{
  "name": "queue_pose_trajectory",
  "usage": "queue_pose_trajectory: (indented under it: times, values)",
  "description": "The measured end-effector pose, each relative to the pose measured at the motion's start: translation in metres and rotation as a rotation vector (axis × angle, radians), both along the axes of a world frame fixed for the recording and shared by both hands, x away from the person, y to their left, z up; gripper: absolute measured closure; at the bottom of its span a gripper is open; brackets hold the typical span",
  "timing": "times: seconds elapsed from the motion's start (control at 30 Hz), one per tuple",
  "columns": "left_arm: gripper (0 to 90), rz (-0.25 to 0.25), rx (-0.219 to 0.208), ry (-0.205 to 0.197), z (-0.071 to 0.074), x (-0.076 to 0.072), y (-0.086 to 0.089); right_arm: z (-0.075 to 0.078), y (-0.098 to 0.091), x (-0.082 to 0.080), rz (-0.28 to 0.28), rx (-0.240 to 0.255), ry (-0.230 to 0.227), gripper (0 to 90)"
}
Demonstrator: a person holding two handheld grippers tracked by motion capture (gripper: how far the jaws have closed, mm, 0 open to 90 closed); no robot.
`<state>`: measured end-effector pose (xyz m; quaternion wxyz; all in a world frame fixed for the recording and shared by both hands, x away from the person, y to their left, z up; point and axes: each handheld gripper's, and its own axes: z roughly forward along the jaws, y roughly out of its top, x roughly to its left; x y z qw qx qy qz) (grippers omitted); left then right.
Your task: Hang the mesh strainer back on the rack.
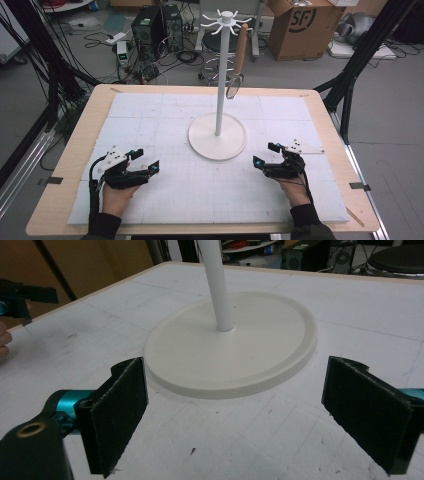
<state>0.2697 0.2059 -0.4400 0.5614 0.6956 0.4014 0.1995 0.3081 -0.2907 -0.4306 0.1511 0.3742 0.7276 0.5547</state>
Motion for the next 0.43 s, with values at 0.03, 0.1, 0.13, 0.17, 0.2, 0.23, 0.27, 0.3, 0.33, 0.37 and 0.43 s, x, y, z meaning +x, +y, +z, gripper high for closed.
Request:
queue_pose_trajectory:
  times: [0.03,0.1,0.13,0.17,0.2,0.23,0.27,0.3,0.33,0.37,0.43]
  values:
    - [21.2,0.001,-0.002,0.001,0.0001,-0.0002,-0.0002,-0.0002,-0.0004,0.0001,-0.003,0.003,0.000,10.0]
    - [21.3,0.003,-0.001,0.001,0.0001,-0.0003,-0.0004,0.0001,-0.0011,-0.0001,-0.003,0.001,-0.001,10.0]
    - [21.2,0.001,0.001,0.002,0.0001,-0.0002,-0.0004,0.0002,-0.0011,-0.0002,-0.002,0.002,-0.002,10.0]
    - [21.3,0.002,0.001,0.003,0.0001,-0.0002,-0.0005,0.0002,-0.0010,-0.0002,-0.003,0.000,-0.002,10.0]
    - [21.3,0.002,0.003,0.003,0.0001,-0.0001,-0.0004,-0.0001,-0.0004,-0.0002,-0.005,0.001,-0.001,10.0]
    - [21.3,0.001,0.002,0.003,0.0001,-0.0001,-0.0004,-0.0002,-0.0004,-0.0001,-0.004,0.000,0.000,10.0]
    - [21.3,0.002,0.002,0.002,0.0001,0.0000,-0.0004,-0.0002,-0.0004,-0.0001,-0.004,0.000,-0.001,10.0]
    - [21.2,0.003,0.002,0.002,0.0001,0.0000,-0.0004,-0.0002,-0.0004,-0.0001,-0.004,0.001,-0.001,10.0]
    - [21.2,0.004,-0.001,0.003,0.0001,0.0001,-0.0005,0.0000,-0.0010,0.0000,-0.006,0.000,-0.002,10.0]
    - [21.2,0.003,0.001,0.002,0.0000,0.0002,-0.0003,0.0001,-0.0011,-0.0001,-0.007,0.002,0.000,10.0]
    - [21.2,0.004,0.000,0.003,-0.0001,0.0002,-0.0003,0.0000,-0.0014,0.0000,-0.008,0.005,0.001,10.0]
